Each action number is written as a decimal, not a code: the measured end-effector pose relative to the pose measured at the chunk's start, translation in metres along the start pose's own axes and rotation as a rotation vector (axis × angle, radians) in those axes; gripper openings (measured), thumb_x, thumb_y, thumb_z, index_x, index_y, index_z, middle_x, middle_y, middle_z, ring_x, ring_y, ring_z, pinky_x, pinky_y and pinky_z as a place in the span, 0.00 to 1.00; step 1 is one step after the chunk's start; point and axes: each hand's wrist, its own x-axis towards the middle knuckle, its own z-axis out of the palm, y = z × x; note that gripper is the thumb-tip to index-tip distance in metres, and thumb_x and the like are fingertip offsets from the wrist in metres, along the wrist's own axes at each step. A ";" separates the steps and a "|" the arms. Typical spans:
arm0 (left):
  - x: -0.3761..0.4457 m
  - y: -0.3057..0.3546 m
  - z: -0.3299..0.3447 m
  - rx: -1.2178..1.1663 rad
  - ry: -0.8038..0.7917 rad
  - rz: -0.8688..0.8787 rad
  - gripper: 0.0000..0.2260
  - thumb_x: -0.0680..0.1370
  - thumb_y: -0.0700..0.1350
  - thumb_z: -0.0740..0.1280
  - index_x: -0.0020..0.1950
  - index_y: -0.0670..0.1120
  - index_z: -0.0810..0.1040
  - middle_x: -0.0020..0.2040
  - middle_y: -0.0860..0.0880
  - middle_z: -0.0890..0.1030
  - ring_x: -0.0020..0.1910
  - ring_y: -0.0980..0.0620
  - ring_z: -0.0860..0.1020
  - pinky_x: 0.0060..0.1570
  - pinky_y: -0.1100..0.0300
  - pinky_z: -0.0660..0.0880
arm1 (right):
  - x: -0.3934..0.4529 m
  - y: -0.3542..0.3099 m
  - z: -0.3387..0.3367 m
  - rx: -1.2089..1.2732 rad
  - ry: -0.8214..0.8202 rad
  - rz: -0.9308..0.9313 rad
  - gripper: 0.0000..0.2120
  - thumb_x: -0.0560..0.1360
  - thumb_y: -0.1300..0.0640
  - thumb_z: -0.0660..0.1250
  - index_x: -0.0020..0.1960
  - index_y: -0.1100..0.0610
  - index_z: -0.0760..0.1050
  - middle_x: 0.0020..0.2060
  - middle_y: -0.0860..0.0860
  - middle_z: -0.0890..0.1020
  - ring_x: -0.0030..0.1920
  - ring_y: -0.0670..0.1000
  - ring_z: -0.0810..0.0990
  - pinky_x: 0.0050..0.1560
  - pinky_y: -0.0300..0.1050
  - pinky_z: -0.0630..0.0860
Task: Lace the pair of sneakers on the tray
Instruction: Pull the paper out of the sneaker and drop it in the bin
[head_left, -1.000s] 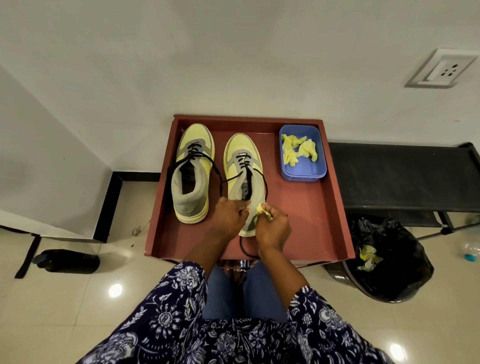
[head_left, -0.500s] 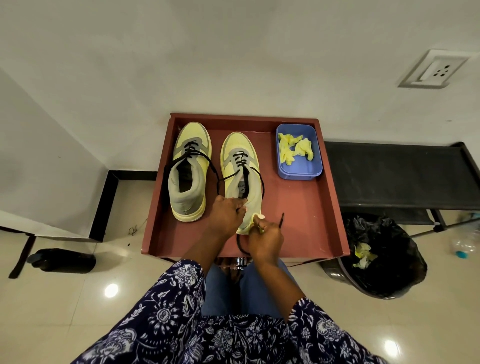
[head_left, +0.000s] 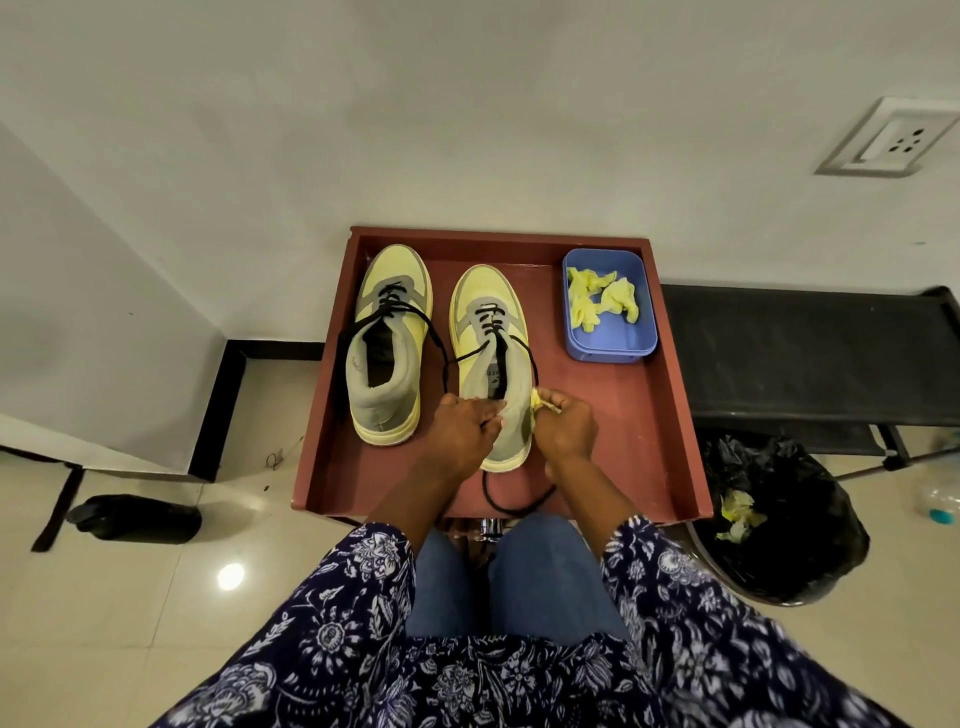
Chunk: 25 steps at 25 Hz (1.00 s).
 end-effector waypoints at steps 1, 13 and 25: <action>0.001 -0.001 0.001 -0.001 -0.004 0.001 0.16 0.81 0.44 0.57 0.67 0.44 0.71 0.65 0.45 0.75 0.61 0.45 0.72 0.59 0.62 0.56 | 0.006 -0.008 -0.001 0.003 -0.033 0.006 0.16 0.72 0.68 0.62 0.57 0.60 0.79 0.53 0.53 0.82 0.49 0.49 0.79 0.52 0.41 0.76; 0.001 -0.001 0.003 0.011 0.020 -0.008 0.16 0.81 0.45 0.57 0.68 0.45 0.71 0.67 0.46 0.74 0.62 0.45 0.70 0.58 0.64 0.56 | 0.003 0.003 -0.005 -0.029 -0.120 -0.030 0.20 0.71 0.70 0.59 0.60 0.57 0.77 0.54 0.53 0.82 0.50 0.51 0.79 0.56 0.47 0.77; 0.002 -0.003 0.003 0.028 -0.005 0.012 0.16 0.81 0.45 0.56 0.68 0.45 0.70 0.66 0.46 0.74 0.61 0.45 0.69 0.58 0.63 0.56 | -0.015 0.017 -0.007 -0.200 -0.094 -0.134 0.18 0.71 0.69 0.60 0.57 0.59 0.79 0.51 0.56 0.83 0.50 0.55 0.80 0.53 0.45 0.75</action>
